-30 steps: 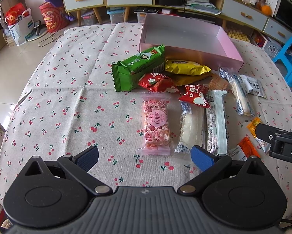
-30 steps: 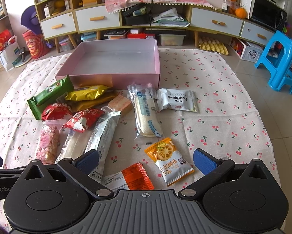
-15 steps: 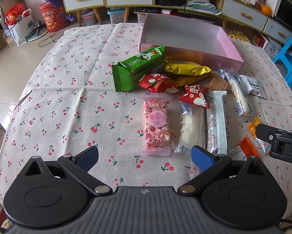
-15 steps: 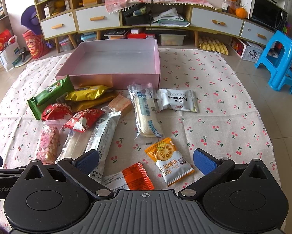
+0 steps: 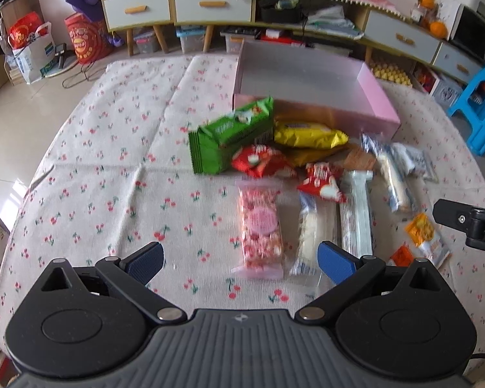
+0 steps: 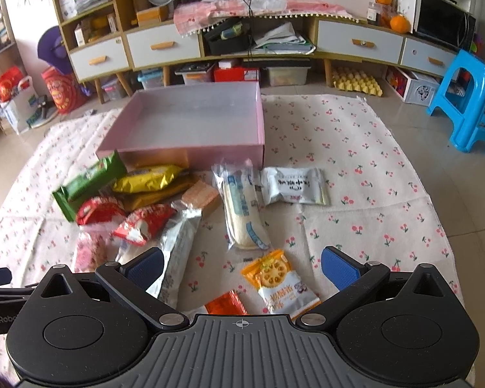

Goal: Organize snacks
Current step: 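Grasp the green snack bag with the left gripper while the right gripper grasps the white milk-bread bag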

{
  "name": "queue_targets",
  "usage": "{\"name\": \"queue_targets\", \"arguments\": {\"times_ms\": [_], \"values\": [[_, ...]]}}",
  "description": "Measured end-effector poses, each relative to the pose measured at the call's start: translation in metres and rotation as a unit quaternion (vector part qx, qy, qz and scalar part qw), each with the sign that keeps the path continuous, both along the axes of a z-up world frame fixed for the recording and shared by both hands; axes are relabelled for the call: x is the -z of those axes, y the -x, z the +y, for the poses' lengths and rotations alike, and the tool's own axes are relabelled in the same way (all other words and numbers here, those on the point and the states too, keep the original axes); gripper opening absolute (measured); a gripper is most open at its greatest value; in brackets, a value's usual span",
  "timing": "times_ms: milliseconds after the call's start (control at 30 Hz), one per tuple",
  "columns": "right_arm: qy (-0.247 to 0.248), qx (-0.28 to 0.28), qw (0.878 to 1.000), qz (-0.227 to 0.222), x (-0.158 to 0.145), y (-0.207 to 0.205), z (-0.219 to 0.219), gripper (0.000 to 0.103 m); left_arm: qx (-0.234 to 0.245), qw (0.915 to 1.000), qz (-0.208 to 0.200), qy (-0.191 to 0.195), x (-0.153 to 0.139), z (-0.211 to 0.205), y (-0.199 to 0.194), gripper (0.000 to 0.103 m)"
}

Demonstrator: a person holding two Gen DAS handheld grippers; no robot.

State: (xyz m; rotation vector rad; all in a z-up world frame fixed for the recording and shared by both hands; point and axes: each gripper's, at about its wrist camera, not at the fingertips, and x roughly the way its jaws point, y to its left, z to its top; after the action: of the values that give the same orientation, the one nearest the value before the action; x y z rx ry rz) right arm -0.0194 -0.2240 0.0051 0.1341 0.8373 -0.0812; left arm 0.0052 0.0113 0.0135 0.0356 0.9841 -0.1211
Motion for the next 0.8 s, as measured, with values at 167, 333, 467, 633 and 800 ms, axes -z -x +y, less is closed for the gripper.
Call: {"name": "queue_targets", "arguments": {"times_ms": [167, 333, 467, 633, 800], "values": [[0.002, -0.015, 1.000, -0.018, -0.011, -0.003, -0.003, 0.103, 0.028, 0.9981, -0.052, 0.013, -0.017, 0.003, -0.004, 0.102], [0.008, -0.045, 0.999, -0.017, -0.021, -0.011, -0.003, 0.103, 0.080, 0.9950, -0.057, 0.020, -0.030, 0.006, -0.022, 0.102], [-0.036, -0.068, 0.997, -0.028, -0.035, -0.026, -0.011, 0.103, 0.104, 0.9928, -0.057, 0.017, -0.031, 0.008, -0.044, 0.102], [-0.058, -0.087, 0.994, -0.023, -0.029, -0.053, -0.021, 0.103, 0.122, 0.9914, -0.048, 0.005, -0.013, 0.012, -0.073, 0.101], [-0.124, -0.057, 0.989, 0.057, 0.019, -0.082, -0.044, 0.093, 0.143, 0.9886, -0.036, 0.029, 0.004, 0.022, -0.094, 0.090]]}}
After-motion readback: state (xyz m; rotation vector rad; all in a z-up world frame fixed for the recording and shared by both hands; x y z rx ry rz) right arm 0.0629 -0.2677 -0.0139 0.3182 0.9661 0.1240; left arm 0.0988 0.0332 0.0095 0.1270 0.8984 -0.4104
